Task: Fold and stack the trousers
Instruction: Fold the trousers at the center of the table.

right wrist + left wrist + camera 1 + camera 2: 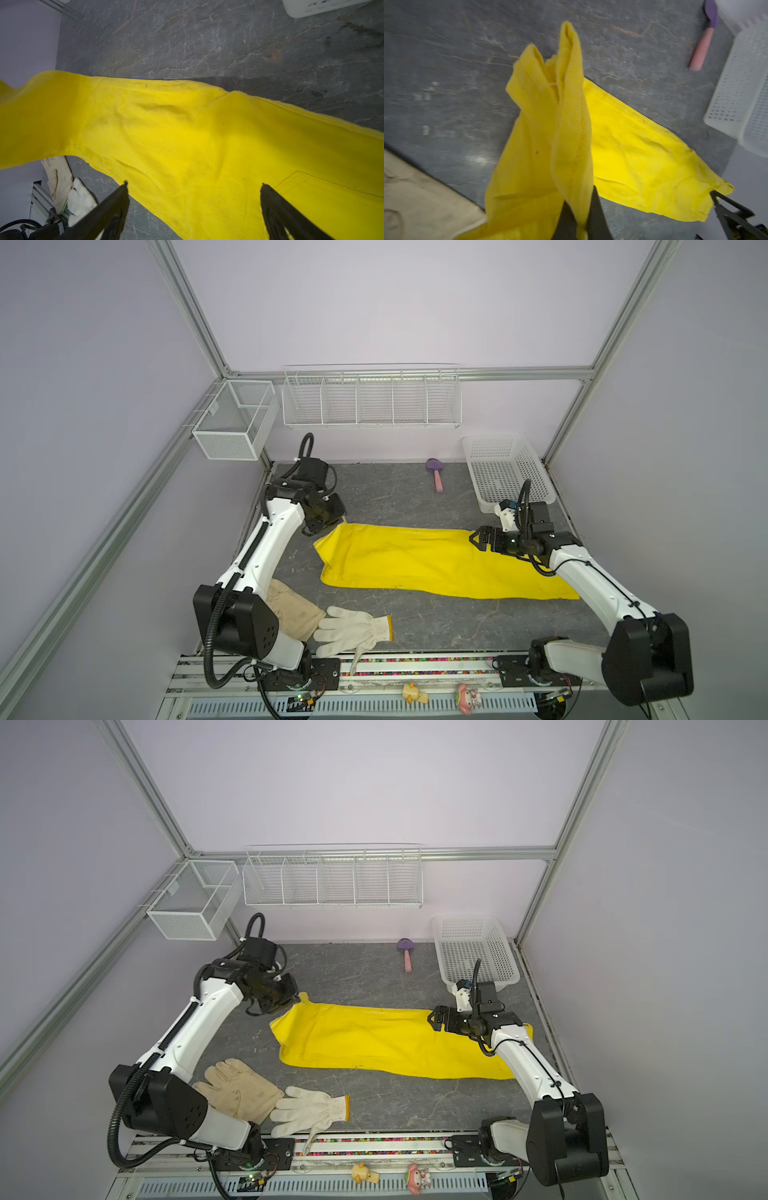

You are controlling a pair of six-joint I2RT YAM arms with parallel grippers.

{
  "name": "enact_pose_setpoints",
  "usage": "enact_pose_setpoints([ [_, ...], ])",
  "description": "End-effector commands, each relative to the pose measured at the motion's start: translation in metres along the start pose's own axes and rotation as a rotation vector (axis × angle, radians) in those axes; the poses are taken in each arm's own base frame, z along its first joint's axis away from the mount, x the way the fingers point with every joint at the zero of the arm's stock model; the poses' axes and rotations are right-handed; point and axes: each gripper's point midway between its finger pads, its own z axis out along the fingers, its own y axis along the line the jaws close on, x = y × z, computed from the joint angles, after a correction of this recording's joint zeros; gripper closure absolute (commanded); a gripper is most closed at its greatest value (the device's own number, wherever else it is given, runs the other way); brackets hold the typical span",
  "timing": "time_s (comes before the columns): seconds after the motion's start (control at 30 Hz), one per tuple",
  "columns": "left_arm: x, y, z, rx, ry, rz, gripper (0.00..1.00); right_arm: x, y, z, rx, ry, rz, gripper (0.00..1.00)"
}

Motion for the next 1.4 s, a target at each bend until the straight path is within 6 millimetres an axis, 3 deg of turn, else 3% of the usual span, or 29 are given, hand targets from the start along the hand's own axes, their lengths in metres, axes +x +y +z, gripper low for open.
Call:
enact_pose_setpoints([
  [0.0, 0.015, -0.052, 0.001, 0.123, 0.009, -0.085, 1.00, -0.004, 0.002, -0.004, -0.019, -0.026, 0.005, 0.01],
  [0.33, 0.065, -0.147, 0.050, 0.224, 0.086, -0.056, 1.00, -0.004, -0.001, -0.013, -0.019, -0.049, 0.014, 0.02],
  [0.57, 0.089, -0.193, 0.086, 0.265, 0.133, -0.046, 1.00, 0.000, -0.006, -0.016, -0.021, -0.052, 0.028, 0.02],
  [0.83, 0.120, -0.216, 0.128, 0.253, 0.194, 0.013, 1.00, -0.001, -0.007, -0.018, -0.022, -0.059, 0.033, 0.02],
  [1.0, 0.144, -0.212, 0.160, 0.217, 0.267, 0.046, 0.97, 0.001, -0.008, -0.018, -0.021, -0.056, 0.035, 0.01],
  [1.17, 0.158, -0.214, 0.172, 0.220, 0.304, 0.108, 0.83, 0.002, -0.008, -0.020, -0.019, -0.057, 0.031, 0.01],
  [1.27, 0.167, -0.227, 0.166, 0.276, 0.324, 0.157, 0.66, 0.001, -0.008, -0.023, -0.017, -0.059, 0.029, 0.02],
  [1.37, 0.174, -0.232, 0.155, 0.313, 0.349, 0.177, 0.61, 0.001, -0.008, -0.024, -0.015, -0.060, 0.027, 0.02],
])
